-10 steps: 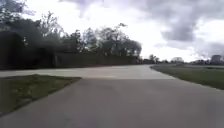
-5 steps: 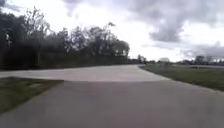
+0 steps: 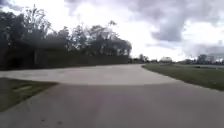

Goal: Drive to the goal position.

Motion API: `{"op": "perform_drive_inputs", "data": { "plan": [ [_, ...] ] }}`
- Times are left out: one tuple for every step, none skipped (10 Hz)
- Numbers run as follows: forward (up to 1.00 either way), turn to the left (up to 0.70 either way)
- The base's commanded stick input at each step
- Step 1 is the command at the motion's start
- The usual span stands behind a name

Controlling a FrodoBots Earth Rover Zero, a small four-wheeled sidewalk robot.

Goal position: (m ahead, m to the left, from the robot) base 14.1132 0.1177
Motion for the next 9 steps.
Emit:
{"op": "perform_drive_inputs", "data": {
  "plan": [
    [1.00,0.00],
    [1.00,0.00],
    [1.00,0.00],
    [1.00,0.00],
    [1.00,0.00],
    [1.00,0.00],
    [1.00,0.00],
    [1.00,0.00],
    [1.00,0.00]
  ]
}}
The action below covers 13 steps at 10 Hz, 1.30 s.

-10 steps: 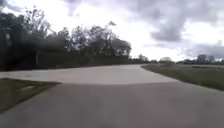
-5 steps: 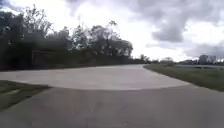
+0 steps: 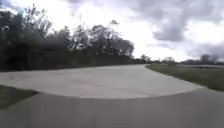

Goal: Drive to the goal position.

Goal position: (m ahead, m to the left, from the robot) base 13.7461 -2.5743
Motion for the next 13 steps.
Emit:
{"op": "perform_drive_inputs", "data": {
  "plan": [
    [1.00,0.00],
    [1.00,0.00],
    [1.00,0.00],
    [1.00,0.00],
    [1.00,0.00],
    [1.00,0.00],
    [1.00,0.00],
    [1.00,0.00],
    [1.00,0.00],
    [1.00,0.00],
    [1.00,0.00],
    [1.00,0.00],
    [1.00,0.00]
  ]
}}
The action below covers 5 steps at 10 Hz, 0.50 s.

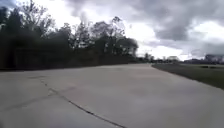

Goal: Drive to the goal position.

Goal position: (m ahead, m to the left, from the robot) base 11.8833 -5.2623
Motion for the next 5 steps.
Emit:
{"op": "perform_drive_inputs", "data": {
  "plan": [
    [1.00,0.00],
    [1.00,0.00],
    [1.00,-0.03],
    [1.00,-0.04],
    [1.00,-0.05]
  ]
}}
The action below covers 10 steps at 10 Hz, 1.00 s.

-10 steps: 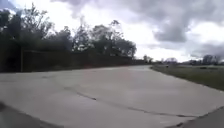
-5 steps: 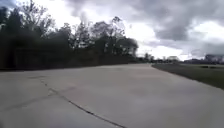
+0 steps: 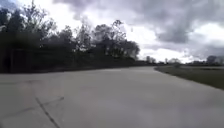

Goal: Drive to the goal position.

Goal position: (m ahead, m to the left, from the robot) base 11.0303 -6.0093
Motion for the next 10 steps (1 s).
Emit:
{"op": "perform_drive_inputs", "data": {
  "plan": [
    [1.00,-0.06],
    [1.00,-0.06],
    [1.00,-0.07],
    [1.00,-0.07],
    [1.00,-0.09],
    [1.00,-0.11],
    [1.00,-0.12],
    [1.00,-0.12],
    [1.00,-0.12],
    [1.00,-0.12]
  ]
}}
